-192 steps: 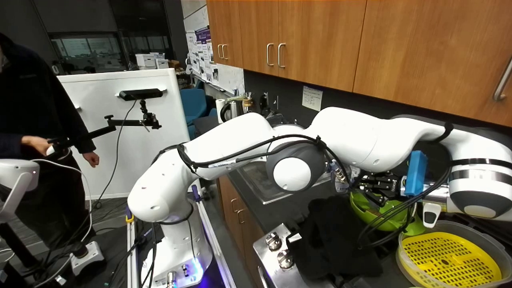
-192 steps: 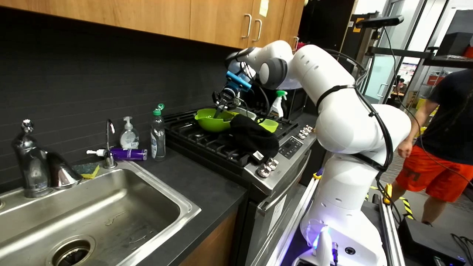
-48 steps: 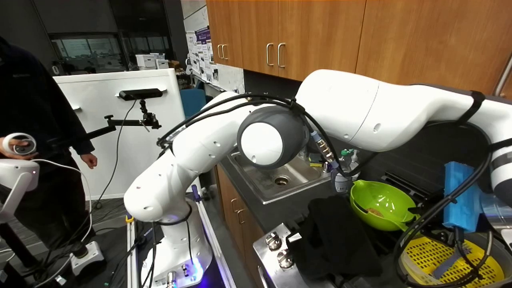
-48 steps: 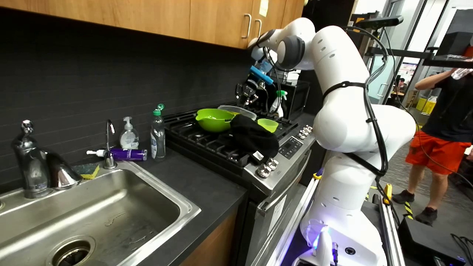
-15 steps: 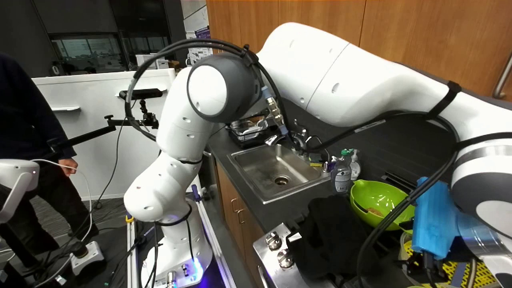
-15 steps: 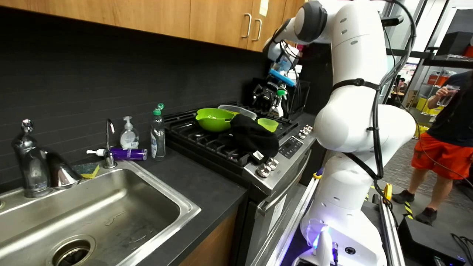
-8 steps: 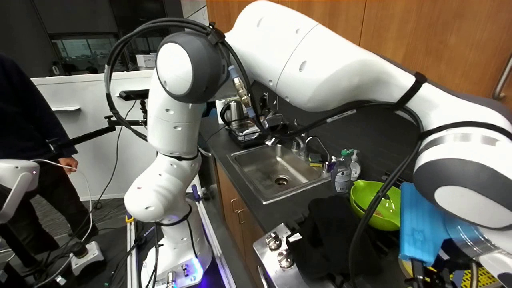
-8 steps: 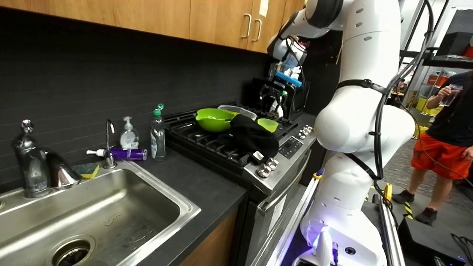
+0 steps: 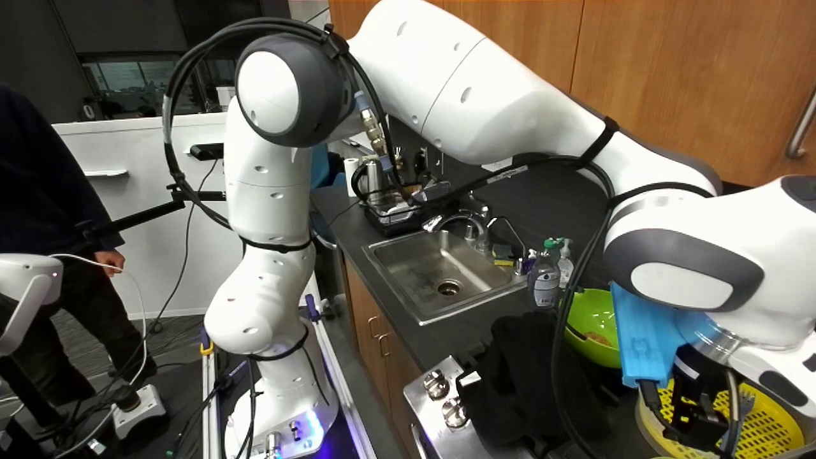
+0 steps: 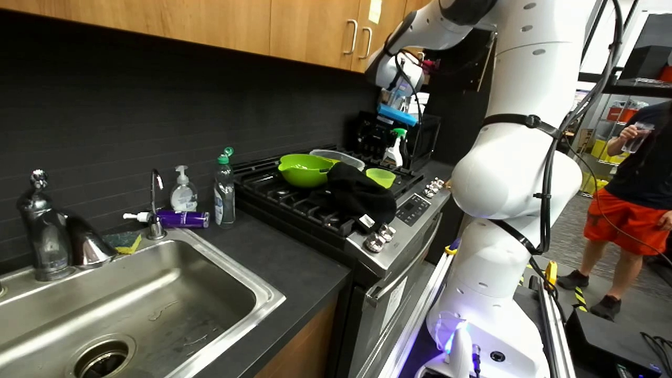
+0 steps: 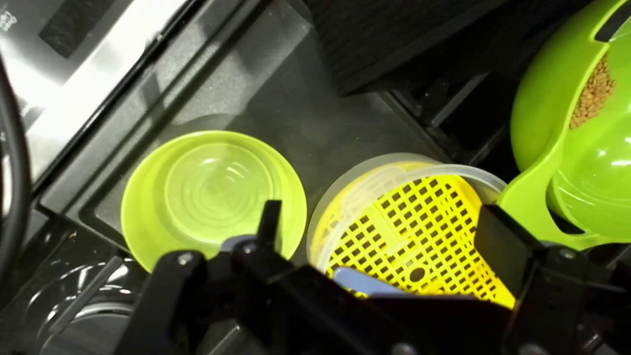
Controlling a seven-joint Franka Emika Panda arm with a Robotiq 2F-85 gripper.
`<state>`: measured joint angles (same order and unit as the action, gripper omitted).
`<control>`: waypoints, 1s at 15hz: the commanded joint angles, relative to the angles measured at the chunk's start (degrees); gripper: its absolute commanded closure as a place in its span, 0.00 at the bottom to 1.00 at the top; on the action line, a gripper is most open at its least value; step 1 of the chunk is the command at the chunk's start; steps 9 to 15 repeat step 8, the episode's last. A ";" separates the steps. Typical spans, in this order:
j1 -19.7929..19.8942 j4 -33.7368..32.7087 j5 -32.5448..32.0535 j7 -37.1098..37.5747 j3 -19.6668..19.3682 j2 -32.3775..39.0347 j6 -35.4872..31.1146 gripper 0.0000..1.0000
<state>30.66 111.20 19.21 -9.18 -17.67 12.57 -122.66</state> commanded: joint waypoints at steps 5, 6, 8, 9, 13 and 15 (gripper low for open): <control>-3.19 2.68 -0.66 -0.54 -1.07 -2.66 -2.82 0.00; -3.28 2.92 -0.66 -0.59 -1.08 -2.92 -2.82 0.00; -3.30 3.18 -0.66 -0.69 -1.12 -3.10 -2.82 0.00; -3.30 3.18 -0.66 -0.69 -1.12 -3.10 -2.82 0.00; -3.30 3.18 -0.66 -0.69 -1.12 -3.10 -2.82 0.00; -3.30 3.18 -0.66 -0.69 -1.12 -3.10 -2.82 0.00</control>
